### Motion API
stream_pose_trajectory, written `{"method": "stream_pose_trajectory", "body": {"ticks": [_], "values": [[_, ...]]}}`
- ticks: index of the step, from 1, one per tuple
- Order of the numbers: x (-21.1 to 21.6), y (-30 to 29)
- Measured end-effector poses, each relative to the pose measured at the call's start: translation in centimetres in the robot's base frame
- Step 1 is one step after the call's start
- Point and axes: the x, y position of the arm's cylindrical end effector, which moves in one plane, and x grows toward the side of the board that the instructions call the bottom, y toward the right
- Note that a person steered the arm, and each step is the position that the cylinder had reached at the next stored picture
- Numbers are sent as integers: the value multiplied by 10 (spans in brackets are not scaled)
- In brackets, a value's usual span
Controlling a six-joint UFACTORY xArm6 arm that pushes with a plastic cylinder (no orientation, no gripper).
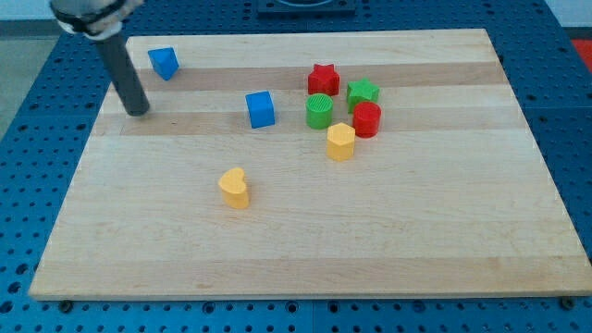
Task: Push the blue triangle towards the blue cube
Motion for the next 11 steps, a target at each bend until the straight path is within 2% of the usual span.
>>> {"method": "stream_pose_trajectory", "body": {"ticks": [2,3,4,5,6,10,11], "values": [[-71,-25],[-94,-11],[-99,28],[-93,61],[-79,63],[41,48],[46,50]]}}
